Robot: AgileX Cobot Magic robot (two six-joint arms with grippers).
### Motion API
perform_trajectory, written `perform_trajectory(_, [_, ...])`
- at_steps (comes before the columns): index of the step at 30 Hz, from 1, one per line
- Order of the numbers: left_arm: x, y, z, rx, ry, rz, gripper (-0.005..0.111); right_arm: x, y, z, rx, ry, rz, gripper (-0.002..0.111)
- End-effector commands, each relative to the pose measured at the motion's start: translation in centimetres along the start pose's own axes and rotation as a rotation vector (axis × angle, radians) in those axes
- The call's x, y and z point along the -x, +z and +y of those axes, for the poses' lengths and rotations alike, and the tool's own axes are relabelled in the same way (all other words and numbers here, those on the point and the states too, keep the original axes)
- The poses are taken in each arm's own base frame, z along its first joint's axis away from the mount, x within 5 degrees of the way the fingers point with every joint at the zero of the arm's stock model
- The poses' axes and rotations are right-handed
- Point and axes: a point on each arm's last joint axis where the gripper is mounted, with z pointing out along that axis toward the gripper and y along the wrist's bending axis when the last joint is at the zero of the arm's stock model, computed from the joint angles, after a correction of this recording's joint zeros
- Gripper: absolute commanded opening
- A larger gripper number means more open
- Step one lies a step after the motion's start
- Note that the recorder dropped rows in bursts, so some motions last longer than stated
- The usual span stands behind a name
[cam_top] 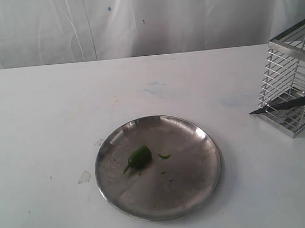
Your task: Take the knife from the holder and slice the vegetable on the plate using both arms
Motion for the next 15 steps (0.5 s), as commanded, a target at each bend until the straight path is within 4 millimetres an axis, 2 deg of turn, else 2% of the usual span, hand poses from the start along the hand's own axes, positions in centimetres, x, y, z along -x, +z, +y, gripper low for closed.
perform_trajectory(1, [-0.11,0.01,-0.07,-0.009,-0.009,0.002,0.022,0.12,0.78,-0.16,0.015,0.018,0.006,0.051])
perform_trajectory(4, [-0.11,0.01,-0.07,-0.009,-0.009,0.002,0.022,0.14,0.97,-0.19,0.02,0.025,0.012,0.049])
perform_trajectory(9, [-0.11,0.01,-0.07,-0.009,-0.009,0.002,0.022,0.12,0.97,-0.19,0.02,0.025,0.014,0.033])
perform_trajectory(15, [-0.11,0.01,-0.07,-0.009,-0.009,0.002,0.022,0.12,0.97,-0.19,0.02,0.025,0.014,0.022])
